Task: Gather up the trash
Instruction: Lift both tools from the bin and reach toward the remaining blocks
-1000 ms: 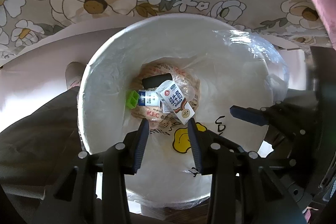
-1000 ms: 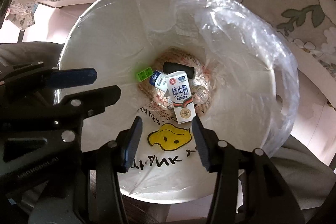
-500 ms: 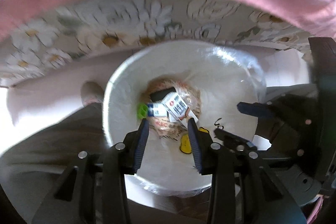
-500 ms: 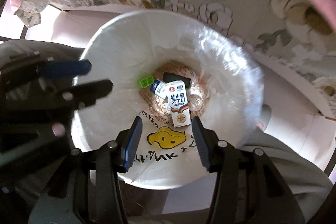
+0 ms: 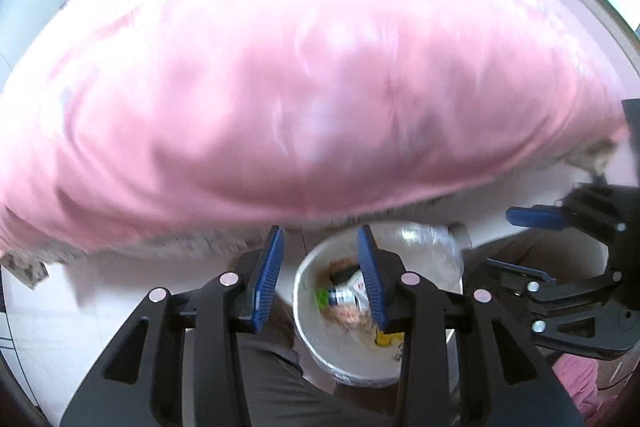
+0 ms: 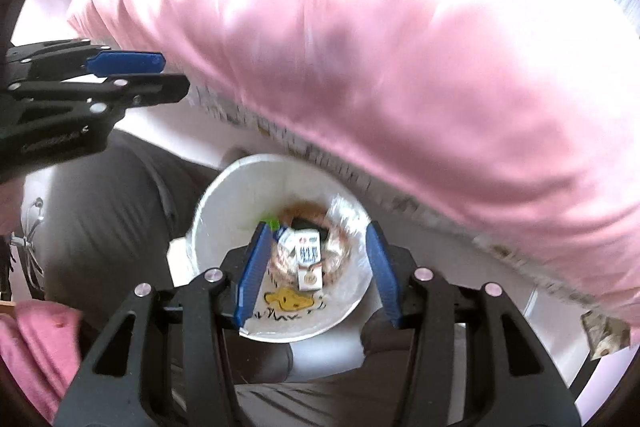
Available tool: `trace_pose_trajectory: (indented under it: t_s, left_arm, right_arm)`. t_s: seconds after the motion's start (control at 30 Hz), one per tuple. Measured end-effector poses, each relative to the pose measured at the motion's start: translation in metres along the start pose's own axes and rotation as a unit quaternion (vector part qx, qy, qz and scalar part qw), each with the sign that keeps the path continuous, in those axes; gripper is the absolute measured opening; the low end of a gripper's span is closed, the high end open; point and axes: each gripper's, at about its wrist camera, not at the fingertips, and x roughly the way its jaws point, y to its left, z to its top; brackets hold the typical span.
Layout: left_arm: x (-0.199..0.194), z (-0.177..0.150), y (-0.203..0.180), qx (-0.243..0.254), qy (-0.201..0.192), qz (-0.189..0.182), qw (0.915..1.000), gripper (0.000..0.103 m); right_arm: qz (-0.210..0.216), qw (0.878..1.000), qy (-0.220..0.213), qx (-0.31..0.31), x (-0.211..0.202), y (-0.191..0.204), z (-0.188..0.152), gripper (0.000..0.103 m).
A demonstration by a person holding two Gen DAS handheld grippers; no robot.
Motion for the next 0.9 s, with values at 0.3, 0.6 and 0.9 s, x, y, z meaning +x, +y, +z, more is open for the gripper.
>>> trace_pose_trajectory:
  t_s: [0.3, 0.6, 0.9]
  left_arm:
    - [-0.054, 0.046, 0.007, 0.043, -0.063, 0.017, 0.997, 0.041]
    - [-0.087, 0.103, 0.018, 0.058, -0.113, 0.038, 0.9911, 0.055]
    - [-0.094, 0.178, 0.053, 0.044, -0.133, 0.054, 0.9886, 0.059]
  right_arm:
    - [-0.015, 0.998, -0.052, -0.02, -0.07, -0.004, 0.037, 0.054]
    - [-0.023, 0.993, -0.1, -0.051, -0.108, -0.002, 0.08, 0.06]
    - [-0.027, 0.988, -0.137, -0.073, -0.125, -0.014, 0.139, 0.063]
